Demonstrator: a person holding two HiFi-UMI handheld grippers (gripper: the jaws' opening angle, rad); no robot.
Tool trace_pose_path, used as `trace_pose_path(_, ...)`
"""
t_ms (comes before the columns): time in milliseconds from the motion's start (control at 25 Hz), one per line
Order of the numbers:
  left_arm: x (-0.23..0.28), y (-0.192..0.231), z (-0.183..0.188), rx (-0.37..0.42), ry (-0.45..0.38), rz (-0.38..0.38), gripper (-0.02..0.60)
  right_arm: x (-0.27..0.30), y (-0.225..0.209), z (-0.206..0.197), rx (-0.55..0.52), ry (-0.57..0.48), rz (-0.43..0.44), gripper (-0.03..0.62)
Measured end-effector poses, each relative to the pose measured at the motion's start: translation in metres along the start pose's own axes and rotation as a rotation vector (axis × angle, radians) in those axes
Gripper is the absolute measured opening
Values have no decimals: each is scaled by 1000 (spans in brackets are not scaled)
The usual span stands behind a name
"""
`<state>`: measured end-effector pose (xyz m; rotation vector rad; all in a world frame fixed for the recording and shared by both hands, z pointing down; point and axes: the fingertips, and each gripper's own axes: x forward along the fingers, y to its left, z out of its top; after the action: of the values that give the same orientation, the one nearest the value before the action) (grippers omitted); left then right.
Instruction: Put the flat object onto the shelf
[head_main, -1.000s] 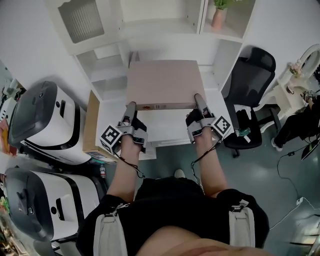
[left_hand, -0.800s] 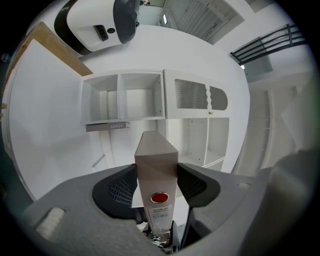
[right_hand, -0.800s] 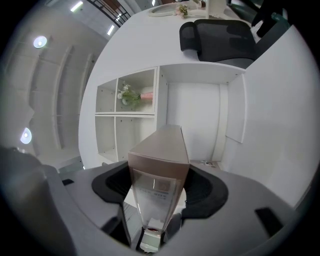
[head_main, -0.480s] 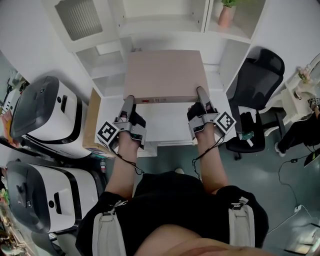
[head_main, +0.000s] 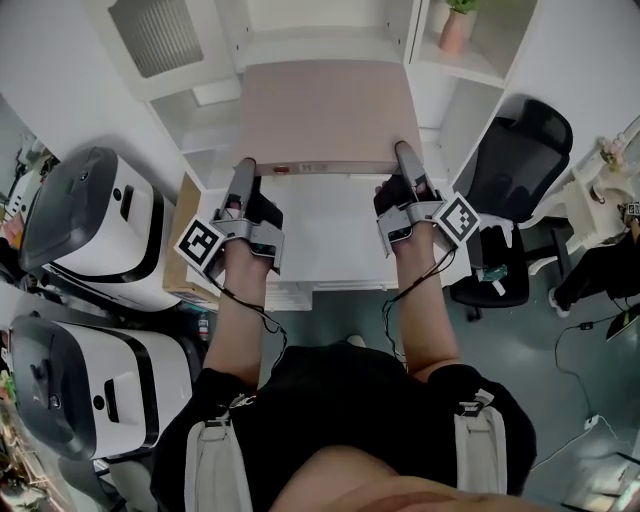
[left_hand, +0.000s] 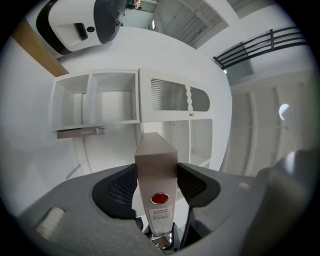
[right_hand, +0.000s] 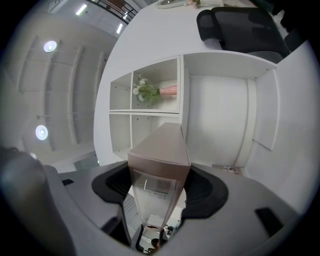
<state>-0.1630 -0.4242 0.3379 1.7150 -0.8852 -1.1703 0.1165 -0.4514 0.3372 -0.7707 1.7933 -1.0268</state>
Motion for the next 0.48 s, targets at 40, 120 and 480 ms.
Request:
trace_pose_path(40,5,-5,3,5,-6,-11,256,6,5,3,-5,3,9,295)
trace_pose_path(120,16,-13,8,11,-12,-29,256,18,13,8,-13,8,26,296)
trace_pose_path(480,58,-26,20,18,-30,-41,258,61,25,29,-19,14,48,296)
